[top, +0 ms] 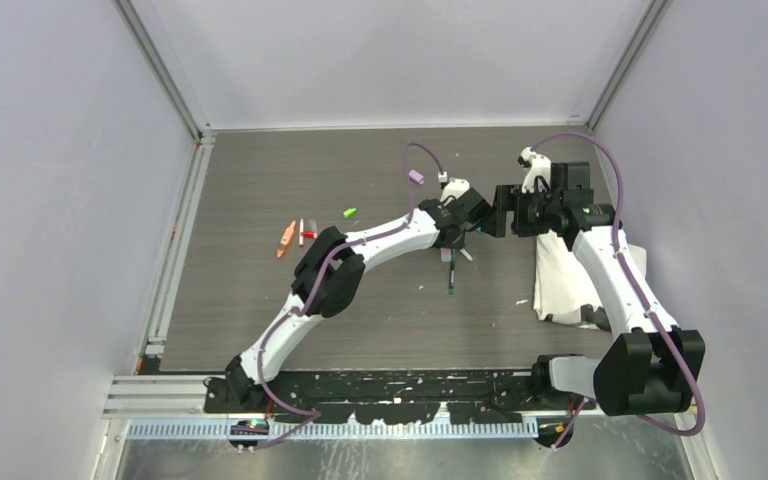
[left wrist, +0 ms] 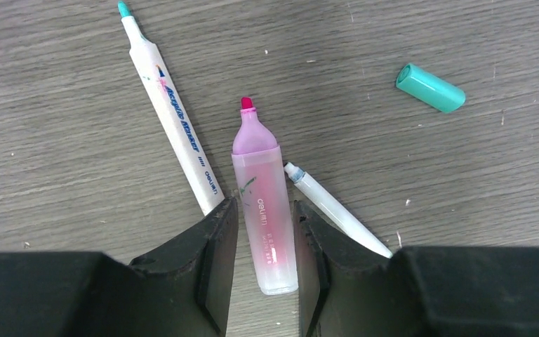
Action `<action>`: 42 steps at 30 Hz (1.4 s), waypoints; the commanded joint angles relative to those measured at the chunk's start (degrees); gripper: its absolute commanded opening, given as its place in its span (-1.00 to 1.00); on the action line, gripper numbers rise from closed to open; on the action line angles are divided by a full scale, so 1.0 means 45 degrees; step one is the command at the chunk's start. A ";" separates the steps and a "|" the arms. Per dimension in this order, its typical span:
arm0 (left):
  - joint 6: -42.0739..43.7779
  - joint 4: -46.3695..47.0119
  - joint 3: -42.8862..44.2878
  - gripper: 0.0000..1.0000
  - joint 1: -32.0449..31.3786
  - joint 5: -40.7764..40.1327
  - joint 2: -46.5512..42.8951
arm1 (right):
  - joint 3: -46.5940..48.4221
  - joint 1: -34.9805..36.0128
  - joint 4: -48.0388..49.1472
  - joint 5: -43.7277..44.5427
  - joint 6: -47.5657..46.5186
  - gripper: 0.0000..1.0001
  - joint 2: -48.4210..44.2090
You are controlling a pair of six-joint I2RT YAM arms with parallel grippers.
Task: Insert the pens into the pen caps
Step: Pick up the pen from the center of the board.
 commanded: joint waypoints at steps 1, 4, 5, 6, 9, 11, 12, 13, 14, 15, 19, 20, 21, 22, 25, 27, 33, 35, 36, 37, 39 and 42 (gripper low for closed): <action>0.0119 -0.0177 0.0485 -0.29 -0.0037 -0.0015 0.0166 | 0.0178 0.0057 0.0352 -0.0133 0.0084 0.66 -0.0422; 0.0109 -0.0211 0.0502 -0.31 -0.0041 -0.0016 0.0235 | 0.0180 0.0056 0.0352 -0.0152 0.0086 0.66 -0.0409; 0.0105 -0.0230 0.0509 -0.32 -0.0043 -0.0011 0.0267 | 0.0180 0.0054 0.0352 -0.0153 0.0078 0.66 -0.0399; 0.0098 -0.0230 0.0505 -0.32 -0.0026 -0.0006 0.0267 | 0.0180 0.0054 0.0352 -0.0148 0.0084 0.66 -0.0400; 0.0070 -0.0321 0.0485 -0.32 -0.0041 0.0023 0.0361 | 0.0180 0.0044 0.0352 -0.0170 0.0106 0.66 -0.0398; 0.0005 -0.0438 0.0485 -0.30 -0.0033 0.0023 0.0435 | 0.0168 0.0055 0.0352 -0.0214 0.0111 0.66 -0.0401; -0.0025 -0.0485 0.0485 -0.29 -0.0042 0.0040 0.0479 | 0.0161 0.0054 0.0352 -0.0239 0.0130 0.66 -0.0410; -0.0051 -0.0503 0.0468 -0.28 -0.0036 0.0042 0.0504 | 0.0161 0.0039 0.0352 -0.0235 0.0125 0.66 -0.0413; -0.0066 -0.0513 0.0466 -0.28 -0.0032 0.0075 0.0534 | 0.0179 0.0053 0.0352 -0.0249 0.0134 0.66 -0.0402; -0.0075 -0.0509 0.0453 -0.28 -0.0042 0.0108 0.0557 | 0.0170 0.0063 0.0352 -0.0260 0.0145 0.66 -0.0398; -0.0076 -0.0538 0.0427 -0.29 -0.0033 0.0139 0.0570 | 0.0178 0.0054 0.0352 -0.0260 0.0150 0.66 -0.0420; -0.0059 -0.0537 0.0412 -0.30 -0.0042 0.0140 0.0576 | 0.0180 0.0054 0.0352 -0.0279 0.0154 0.66 -0.0442; -0.0045 -0.0529 0.0408 -0.31 -0.0043 0.0150 0.0575 | 0.0180 0.0064 0.0352 -0.0271 0.0150 0.66 -0.0452; 0.0003 -0.0519 0.0407 -0.35 -0.0041 0.0168 0.0579 | 0.0180 0.0055 0.0352 -0.0285 0.0171 0.66 -0.0438; 0.0139 -0.0480 0.0397 -0.59 -0.0040 0.0214 0.0476 | 0.0180 0.0063 0.0352 -0.0328 0.0174 0.66 -0.0478; 0.0282 -0.0363 0.0407 -0.77 -0.0032 0.0200 0.0214 | 0.0161 0.0054 0.0337 -0.0393 0.0174 0.66 -0.0495; 0.0833 0.0500 0.0328 -0.88 -0.0024 -0.0318 -0.1369 | 0.0163 0.0054 0.0257 -0.0707 0.0069 0.66 -0.0614; 0.1006 0.1084 -0.0058 -0.89 -0.0027 -0.0532 -0.2193 | 0.0160 0.0054 0.0218 -0.0987 -0.0010 0.66 -0.0665; 0.1074 0.1421 -0.0413 -0.89 -0.0034 -0.0593 -0.2708 | 0.0146 0.0054 0.0199 -0.1166 -0.0051 0.66 -0.0702; 0.1117 0.1844 -0.0855 -0.89 -0.0027 -0.0633 -0.3237 | 0.0141 0.0039 0.0189 -0.1344 -0.0066 0.66 -0.0723; 0.1127 0.2734 -0.2013 -0.89 -0.0033 -0.0671 -0.4376 | 0.0095 0.0035 0.0158 -0.1983 -0.0129 0.66 -0.0809; 0.0948 0.4665 -0.4518 -0.90 -0.0020 -0.0454 -0.6330 | -0.0027 0.0037 0.0182 -0.3345 -0.0124 0.62 -0.1006</action>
